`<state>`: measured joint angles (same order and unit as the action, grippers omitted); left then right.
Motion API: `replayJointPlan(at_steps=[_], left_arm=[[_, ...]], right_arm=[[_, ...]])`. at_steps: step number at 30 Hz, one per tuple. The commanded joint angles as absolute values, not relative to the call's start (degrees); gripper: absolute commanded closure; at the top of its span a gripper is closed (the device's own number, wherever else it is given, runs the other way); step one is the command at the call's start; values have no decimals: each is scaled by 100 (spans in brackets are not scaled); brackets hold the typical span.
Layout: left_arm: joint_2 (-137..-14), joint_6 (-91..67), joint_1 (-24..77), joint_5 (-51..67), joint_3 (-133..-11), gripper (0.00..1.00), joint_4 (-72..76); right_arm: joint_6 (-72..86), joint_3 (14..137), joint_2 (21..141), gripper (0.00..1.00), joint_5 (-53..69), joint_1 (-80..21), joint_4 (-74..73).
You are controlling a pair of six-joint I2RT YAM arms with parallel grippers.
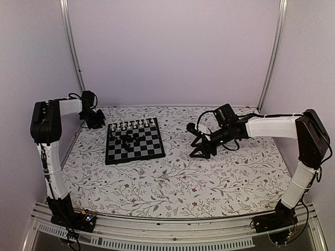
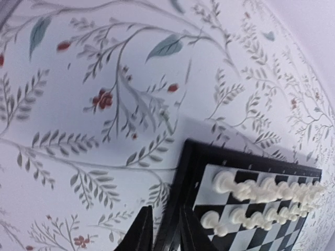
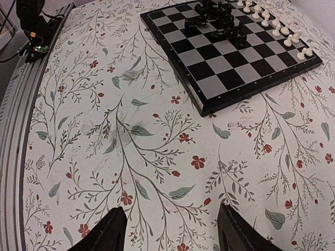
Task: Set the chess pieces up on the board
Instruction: Adjust the chessboard at the center of the board.
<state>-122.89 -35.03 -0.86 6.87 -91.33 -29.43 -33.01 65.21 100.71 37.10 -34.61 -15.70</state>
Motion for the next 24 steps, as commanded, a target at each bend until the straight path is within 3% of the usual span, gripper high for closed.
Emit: replayJointPlan(at_steps=[1, 13, 24], left_arm=[[-12992, -3652, -141, 942, -9985, 74, -3064], [-13903, -4316, -96, 954, -10721, 64, -3160], [-13708, -4049, 198, 1085, -10512, 71, -3461]], right_arm=[[-3305, 6530, 10186, 38, 3728, -3509, -1636], [-3312, 6470, 10116, 38, 3791, -3508, -1644], [-3114, 6808, 10571, 38, 3906, -3541, -1568]])
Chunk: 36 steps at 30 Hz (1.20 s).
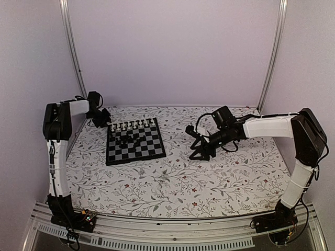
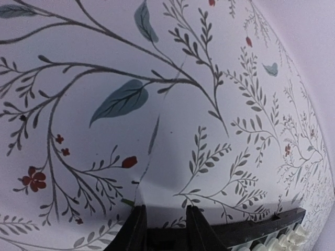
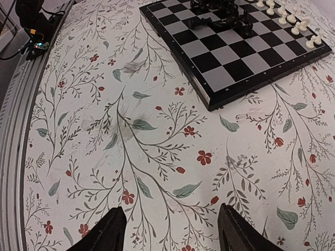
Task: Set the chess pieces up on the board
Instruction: Adjust the chessboard at the center of the board.
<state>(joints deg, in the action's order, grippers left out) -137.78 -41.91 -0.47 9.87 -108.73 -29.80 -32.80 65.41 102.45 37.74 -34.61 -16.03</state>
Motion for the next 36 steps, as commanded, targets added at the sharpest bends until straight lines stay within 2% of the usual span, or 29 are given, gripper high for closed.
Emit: replayJointPlan(at_steps=[1, 7, 14, 20, 27, 36], left_arm=[[-13646, -4036, 216, 1155, -10410, 72, -3447], [-13292, -4002, 365, 1409, -9847, 74, -3273], [-12871, -4094, 536, 1688, -9106, 75, -2872], [-12573, -4131, 675, 1799, -8587, 76, -2584], [-12480, -4206, 958, 1900, -8291, 77, -2374], [-12048, -4382, 1501, 1935, -7744, 78, -2097]], right_arm=[[-3055, 6868, 10641, 38, 3854, -3587, -1557], [-3373, 7237, 11199, 34, 3073, -3932, -1456], [-3606, 7926, 12056, 31, 2857, -3976, -1660], [-3742, 7677, 11938, 31, 2836, -4086, -1818], [-3753, 7242, 11645, 39, 2717, -4219, -2011], [-3660, 6449, 10887, 40, 2383, -4333, -2218]])
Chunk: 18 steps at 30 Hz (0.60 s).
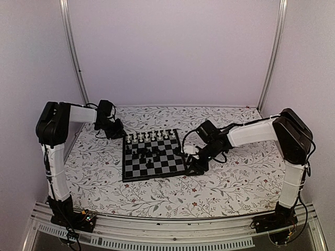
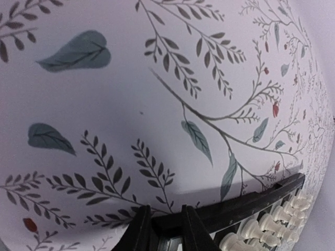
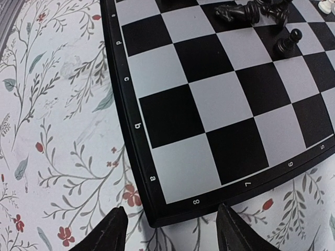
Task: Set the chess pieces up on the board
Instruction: Adjust the chessboard at the center of the board.
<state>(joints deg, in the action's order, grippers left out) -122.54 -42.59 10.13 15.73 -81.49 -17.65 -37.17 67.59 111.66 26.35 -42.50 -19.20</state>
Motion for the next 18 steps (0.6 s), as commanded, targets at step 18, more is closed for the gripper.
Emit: replayJointPlan(at_steps=[18], left_arm=[[-9853, -2917, 1868, -244, -7501, 73, -2784]], right_arm=[[-3643, 6094, 9348, 31, 2132, -4327, -2789]])
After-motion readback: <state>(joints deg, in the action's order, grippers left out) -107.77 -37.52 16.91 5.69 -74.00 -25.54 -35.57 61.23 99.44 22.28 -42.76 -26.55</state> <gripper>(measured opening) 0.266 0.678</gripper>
